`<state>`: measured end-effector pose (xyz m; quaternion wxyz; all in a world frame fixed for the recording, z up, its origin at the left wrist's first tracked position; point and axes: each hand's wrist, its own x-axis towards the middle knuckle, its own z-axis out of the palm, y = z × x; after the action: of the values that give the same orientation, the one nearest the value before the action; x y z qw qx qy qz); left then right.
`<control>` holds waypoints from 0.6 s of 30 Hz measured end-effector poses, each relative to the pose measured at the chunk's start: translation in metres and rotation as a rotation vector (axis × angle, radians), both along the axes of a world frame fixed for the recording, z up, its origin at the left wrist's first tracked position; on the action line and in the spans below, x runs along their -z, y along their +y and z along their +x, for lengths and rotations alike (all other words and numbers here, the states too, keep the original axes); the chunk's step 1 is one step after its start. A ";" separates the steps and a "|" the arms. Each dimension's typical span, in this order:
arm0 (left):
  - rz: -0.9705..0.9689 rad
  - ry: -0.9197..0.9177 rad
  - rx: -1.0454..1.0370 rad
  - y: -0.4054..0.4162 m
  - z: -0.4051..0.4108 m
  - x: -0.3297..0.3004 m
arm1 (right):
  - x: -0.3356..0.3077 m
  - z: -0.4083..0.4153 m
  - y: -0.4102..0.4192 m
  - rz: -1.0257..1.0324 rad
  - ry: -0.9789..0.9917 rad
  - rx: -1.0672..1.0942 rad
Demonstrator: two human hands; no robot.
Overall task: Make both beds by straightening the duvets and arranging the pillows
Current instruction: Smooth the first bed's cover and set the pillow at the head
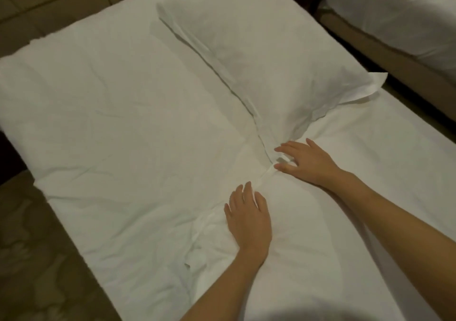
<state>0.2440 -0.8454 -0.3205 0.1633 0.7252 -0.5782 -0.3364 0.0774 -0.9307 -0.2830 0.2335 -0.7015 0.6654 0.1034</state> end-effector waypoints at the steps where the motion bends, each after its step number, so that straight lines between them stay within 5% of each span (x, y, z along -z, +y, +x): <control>1: -0.017 -0.018 -0.012 -0.005 -0.001 0.006 | 0.005 -0.002 -0.005 0.016 0.011 -0.032; 9: 0.404 0.061 -0.114 -0.033 0.003 0.047 | 0.044 -0.013 -0.018 0.225 -0.080 -0.034; 18: 0.403 -0.014 0.091 -0.028 -0.001 0.107 | 0.086 -0.014 -0.023 0.387 0.009 -0.233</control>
<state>0.2431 -0.8736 -0.4274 -0.0044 0.7187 -0.5323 -0.4473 0.0633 -0.9537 -0.3691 0.3474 -0.7151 0.5486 0.2586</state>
